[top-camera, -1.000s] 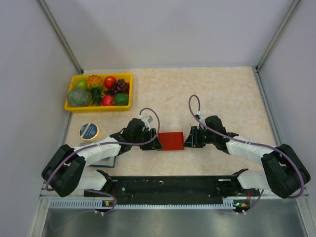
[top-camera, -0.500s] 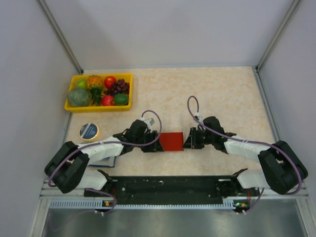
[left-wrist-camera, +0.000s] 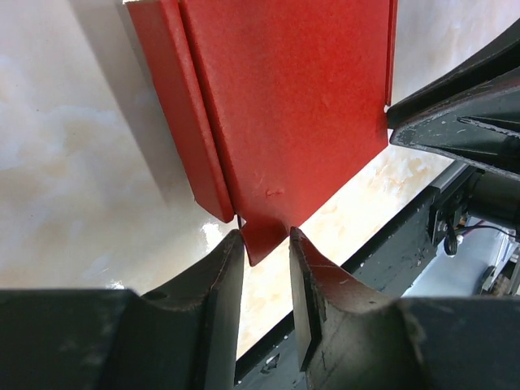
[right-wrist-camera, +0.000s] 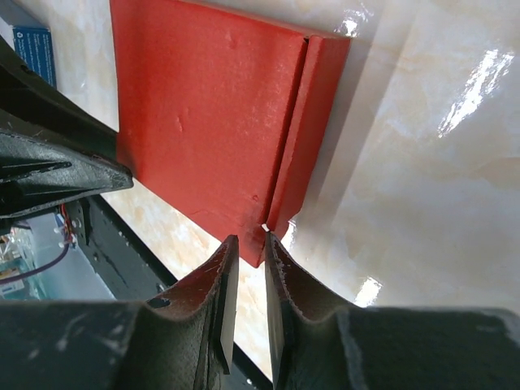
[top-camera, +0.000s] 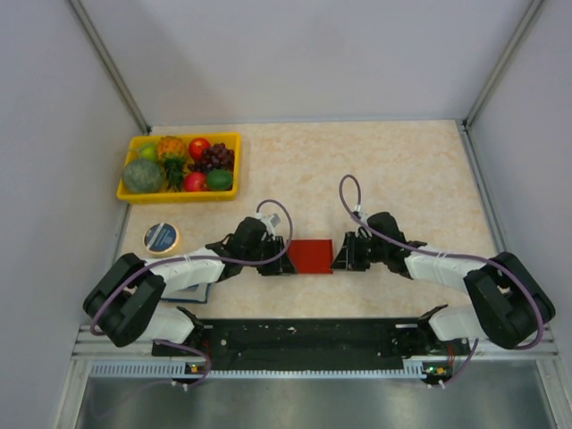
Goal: Fold the paper box
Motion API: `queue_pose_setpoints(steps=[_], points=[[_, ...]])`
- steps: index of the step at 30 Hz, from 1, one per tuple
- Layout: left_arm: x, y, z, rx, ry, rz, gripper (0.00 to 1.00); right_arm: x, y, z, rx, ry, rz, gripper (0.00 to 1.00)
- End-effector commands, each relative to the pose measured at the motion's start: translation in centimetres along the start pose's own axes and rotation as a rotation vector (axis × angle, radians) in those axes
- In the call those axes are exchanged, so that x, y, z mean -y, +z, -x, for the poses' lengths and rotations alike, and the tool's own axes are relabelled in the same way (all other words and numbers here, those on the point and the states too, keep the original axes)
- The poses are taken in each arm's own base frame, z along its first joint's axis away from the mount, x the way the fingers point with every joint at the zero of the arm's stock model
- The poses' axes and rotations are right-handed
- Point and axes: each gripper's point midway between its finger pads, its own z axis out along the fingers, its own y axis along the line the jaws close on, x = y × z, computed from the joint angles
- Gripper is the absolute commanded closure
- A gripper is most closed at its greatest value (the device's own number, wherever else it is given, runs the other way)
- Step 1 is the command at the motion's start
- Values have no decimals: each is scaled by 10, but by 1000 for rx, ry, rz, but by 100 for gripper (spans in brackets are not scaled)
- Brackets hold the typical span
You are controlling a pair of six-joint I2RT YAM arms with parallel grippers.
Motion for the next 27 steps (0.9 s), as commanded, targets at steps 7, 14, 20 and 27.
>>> queue_pose_setpoints(steps=[7, 14, 20, 27], points=[[4, 2, 14, 64, 71, -9, 68, -4, 0, 8, 25, -133, -22, 80], [-15, 5, 14, 65, 103, 73, 66, -18, -7, 24, 58, -182, -19, 76], [-16, 9, 15, 63, 109, 70, 66, -20, -14, 36, 43, -228, -73, 73], [-9, 6, 18, 66, 121, 52, 64, -21, -14, 62, 59, -309, -146, 65]])
